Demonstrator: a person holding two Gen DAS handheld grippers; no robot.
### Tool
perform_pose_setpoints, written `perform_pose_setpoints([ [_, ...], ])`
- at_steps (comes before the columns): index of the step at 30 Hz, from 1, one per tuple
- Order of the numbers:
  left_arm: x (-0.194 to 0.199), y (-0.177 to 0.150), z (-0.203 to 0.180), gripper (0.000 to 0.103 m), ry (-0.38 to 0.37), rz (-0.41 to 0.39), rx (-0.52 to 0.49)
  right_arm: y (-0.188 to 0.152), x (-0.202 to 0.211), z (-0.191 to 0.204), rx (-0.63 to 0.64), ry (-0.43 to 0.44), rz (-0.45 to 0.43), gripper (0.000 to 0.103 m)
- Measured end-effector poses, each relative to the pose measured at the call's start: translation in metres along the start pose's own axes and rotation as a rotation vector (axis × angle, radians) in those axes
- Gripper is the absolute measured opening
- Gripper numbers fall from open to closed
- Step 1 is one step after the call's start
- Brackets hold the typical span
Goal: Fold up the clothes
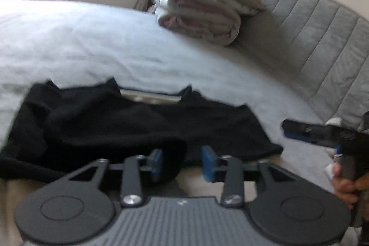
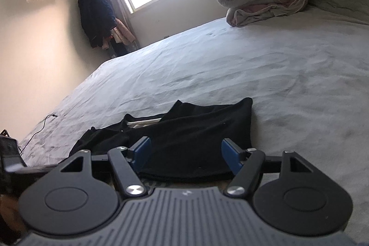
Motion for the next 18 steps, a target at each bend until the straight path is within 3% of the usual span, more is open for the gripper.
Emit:
perform_pose_setpoints([
  [5,0.051,0.009,0.017,0.040,0.052,-0.077,0.005,0.000,0.000,0.029,0.075,0.018,0.005,0.072],
  [9,0.077,0.006,0.057,0.037,0.161,-0.156,0.090,-0.005,-0.011,0.068,0.158,0.056,0.031,0.071],
  [10,0.079,0.005,0.068,0.037,0.173,-0.160,0.123,-0.007,-0.015,0.081,0.189,0.063,0.038,0.071],
  [12,0.077,0.004,0.085,0.025,0.204,-0.148,0.164,-0.012,-0.025,0.106,0.254,0.073,0.045,0.068],
  [18,0.066,0.001,0.104,0.014,0.239,-0.129,0.244,-0.024,-0.060,0.176,0.402,0.108,0.054,0.058],
])
Point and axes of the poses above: each gripper's, at about its wrist camera, not at the fingertips, and x roughly against the way its jaws point, z to its left, y to its top, the point moved 5 cm from there along -x, roughly the way its jaws point, and after that the axes turned 4 degrees about -y, right-handed, at the moved point
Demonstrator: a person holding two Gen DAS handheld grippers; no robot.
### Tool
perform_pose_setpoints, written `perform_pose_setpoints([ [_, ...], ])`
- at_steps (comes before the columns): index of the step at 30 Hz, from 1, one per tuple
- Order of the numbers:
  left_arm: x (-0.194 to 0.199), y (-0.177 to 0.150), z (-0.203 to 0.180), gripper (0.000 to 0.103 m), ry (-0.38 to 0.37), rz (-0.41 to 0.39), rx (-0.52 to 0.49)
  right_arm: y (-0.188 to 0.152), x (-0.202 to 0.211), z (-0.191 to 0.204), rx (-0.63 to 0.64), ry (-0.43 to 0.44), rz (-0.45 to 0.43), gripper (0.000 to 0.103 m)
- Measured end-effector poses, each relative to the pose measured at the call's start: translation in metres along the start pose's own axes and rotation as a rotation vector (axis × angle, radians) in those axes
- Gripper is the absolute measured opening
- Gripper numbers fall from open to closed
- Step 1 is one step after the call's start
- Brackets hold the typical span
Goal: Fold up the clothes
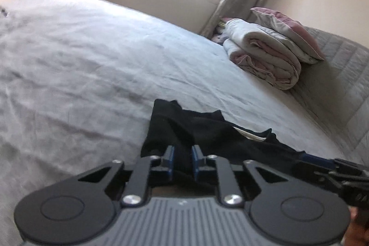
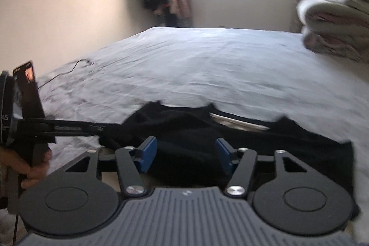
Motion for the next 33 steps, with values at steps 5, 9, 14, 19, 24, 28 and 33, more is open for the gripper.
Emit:
perform_pose_setpoints([
  [5,-0.002,-0.005,0.005,0.010,0.031,0.060,0.000,0.003,-0.044,0.036,0.111,-0.008,0.045,0.058],
  [9,-0.003,-0.006,0.013,0.010,0.023,0.088,0.052,-0.005,-0.073,0.050,0.180,-0.018,0.093,0.058],
  [14,-0.003,-0.007,0.019,0.010,0.010,0.106,0.108,-0.009,-0.085,0.047,0.208,-0.084,0.082,0.018],
  [19,-0.003,-0.007,0.016,0.010,0.017,0.108,0.100,0.005,-0.061,0.009,0.050,-0.136,0.007,0.006],
  [24,-0.001,-0.007,0.012,0.010,0.022,0.109,0.079,0.009,-0.020,-0.042,-0.089,-0.197,-0.050,0.006],
  [28,-0.002,-0.007,0.010,0.010,0.022,0.112,0.063,-0.008,0.007,-0.082,-0.169,-0.248,-0.054,0.006],
  [33,-0.002,-0.009,0.008,0.010,0.027,0.129,0.052,-0.051,0.021,-0.116,-0.271,-0.287,0.041,0.006],
])
Point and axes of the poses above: each gripper's, at about its wrist camera, not at the fingertips, and x roughly against the way its jaws point, z to its left, y to its top, the point moved 5 cm from there along -x, roughly the way its jaws point, and after that the axes turned 4 degrees about -y, right-handed, at the moved point
